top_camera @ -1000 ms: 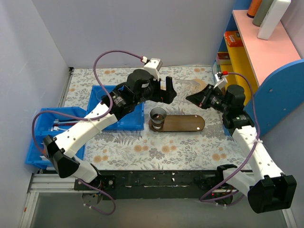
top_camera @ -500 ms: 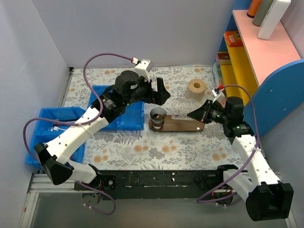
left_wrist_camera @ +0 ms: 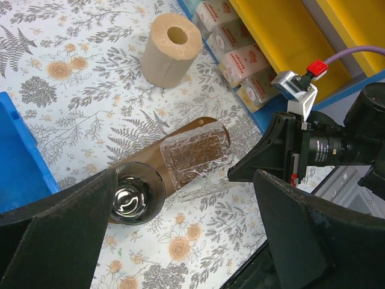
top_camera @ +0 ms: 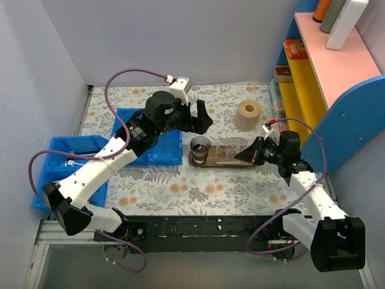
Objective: Prepare toiletry sets of a toothbrush and toothpaste on the tray
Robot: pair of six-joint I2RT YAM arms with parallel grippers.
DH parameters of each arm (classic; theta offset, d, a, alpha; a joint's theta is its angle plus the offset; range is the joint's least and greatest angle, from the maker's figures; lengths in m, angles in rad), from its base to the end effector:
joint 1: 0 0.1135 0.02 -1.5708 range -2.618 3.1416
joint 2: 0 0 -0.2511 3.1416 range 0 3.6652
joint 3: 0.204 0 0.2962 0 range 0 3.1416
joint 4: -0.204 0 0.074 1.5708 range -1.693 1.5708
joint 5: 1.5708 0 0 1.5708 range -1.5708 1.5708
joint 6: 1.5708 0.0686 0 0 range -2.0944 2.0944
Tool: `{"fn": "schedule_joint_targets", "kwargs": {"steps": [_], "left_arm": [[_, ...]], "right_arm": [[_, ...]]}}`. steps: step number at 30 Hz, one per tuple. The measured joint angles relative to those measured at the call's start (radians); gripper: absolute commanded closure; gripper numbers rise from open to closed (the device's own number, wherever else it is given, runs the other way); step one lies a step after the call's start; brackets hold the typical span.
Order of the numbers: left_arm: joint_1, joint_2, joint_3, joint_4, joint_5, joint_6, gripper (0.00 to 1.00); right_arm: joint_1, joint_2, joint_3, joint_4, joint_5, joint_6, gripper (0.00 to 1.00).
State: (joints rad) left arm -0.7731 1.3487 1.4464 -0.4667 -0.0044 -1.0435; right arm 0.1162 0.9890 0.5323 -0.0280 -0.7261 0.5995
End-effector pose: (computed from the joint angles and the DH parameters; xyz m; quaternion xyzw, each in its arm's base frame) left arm 0.2726 -0.2655 0.3950 -0.1124 0.8171 -0.4447 0.3492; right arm 0.2725 0.0777 0.1909 0.0134 0.8210 0.4540 0.3460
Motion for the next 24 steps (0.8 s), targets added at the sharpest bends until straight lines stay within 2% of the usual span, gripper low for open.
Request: {"fn": "schedule_joint_targets", "kwargs": {"steps": [15,24], "left_arm": [[0.002,0.001,-0.014,-0.001,-0.014,0.006,0.02],[0.005,0.001,-0.014,-0.001,-0.015,0.008,0.02]], "right_arm": [[-0.004,0.079,-0.007,0.082,-0.038,-0.002,0.98],[-0.005,0.093,-0.007,0.089,-0.035,-0.018,0.8]]}}
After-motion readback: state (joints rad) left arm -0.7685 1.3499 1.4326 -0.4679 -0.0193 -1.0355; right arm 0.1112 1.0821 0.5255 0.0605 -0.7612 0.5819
